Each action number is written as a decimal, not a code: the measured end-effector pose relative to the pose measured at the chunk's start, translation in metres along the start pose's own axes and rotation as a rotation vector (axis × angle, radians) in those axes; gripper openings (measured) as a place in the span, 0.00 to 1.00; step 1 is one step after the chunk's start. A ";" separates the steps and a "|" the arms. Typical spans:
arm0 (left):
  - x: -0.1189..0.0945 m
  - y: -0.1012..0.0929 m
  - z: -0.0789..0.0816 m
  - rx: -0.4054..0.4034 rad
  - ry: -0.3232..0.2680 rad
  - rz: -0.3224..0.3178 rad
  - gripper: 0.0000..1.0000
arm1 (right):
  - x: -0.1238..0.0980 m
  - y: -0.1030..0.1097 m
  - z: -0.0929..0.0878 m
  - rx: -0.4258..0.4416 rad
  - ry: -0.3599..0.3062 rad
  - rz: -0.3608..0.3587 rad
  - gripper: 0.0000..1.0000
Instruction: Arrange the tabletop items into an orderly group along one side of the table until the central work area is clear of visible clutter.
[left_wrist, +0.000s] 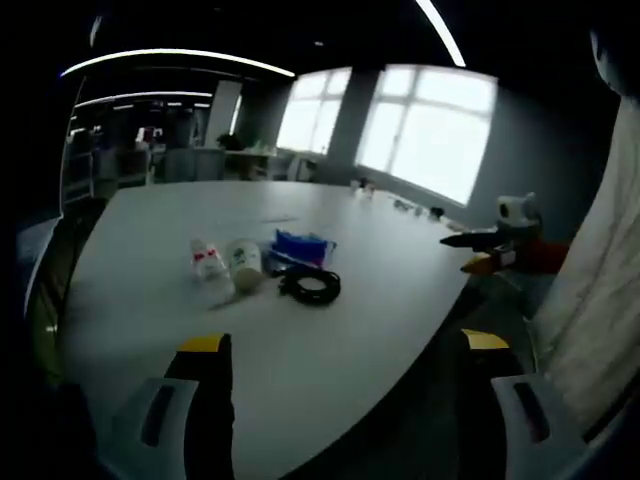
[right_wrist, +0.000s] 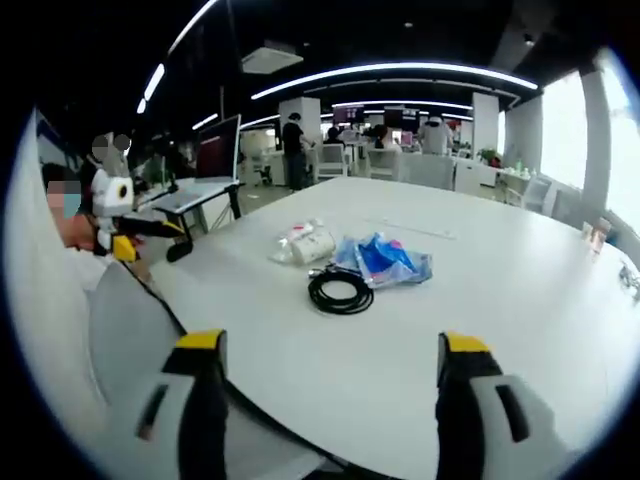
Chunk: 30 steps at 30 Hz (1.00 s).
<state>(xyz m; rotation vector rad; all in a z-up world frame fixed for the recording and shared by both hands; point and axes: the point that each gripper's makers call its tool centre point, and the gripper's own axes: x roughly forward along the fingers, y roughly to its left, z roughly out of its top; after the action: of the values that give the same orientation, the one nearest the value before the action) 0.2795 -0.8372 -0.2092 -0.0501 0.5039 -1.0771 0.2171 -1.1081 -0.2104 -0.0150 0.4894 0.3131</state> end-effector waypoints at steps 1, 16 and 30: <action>0.000 0.000 0.000 -0.001 0.002 -0.001 0.90 | 0.000 0.000 0.000 -0.004 0.004 -0.002 0.86; -0.002 0.001 0.000 -0.003 0.007 -0.002 0.89 | 0.001 0.000 0.005 -0.014 0.001 0.005 0.86; 0.001 -0.001 0.003 0.008 0.011 -0.016 0.87 | 0.002 -0.002 0.012 -0.026 -0.004 0.001 0.84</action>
<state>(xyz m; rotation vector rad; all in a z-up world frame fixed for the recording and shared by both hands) 0.2806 -0.8389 -0.2067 -0.0408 0.5098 -1.0954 0.2249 -1.1085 -0.2010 -0.0390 0.4810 0.3208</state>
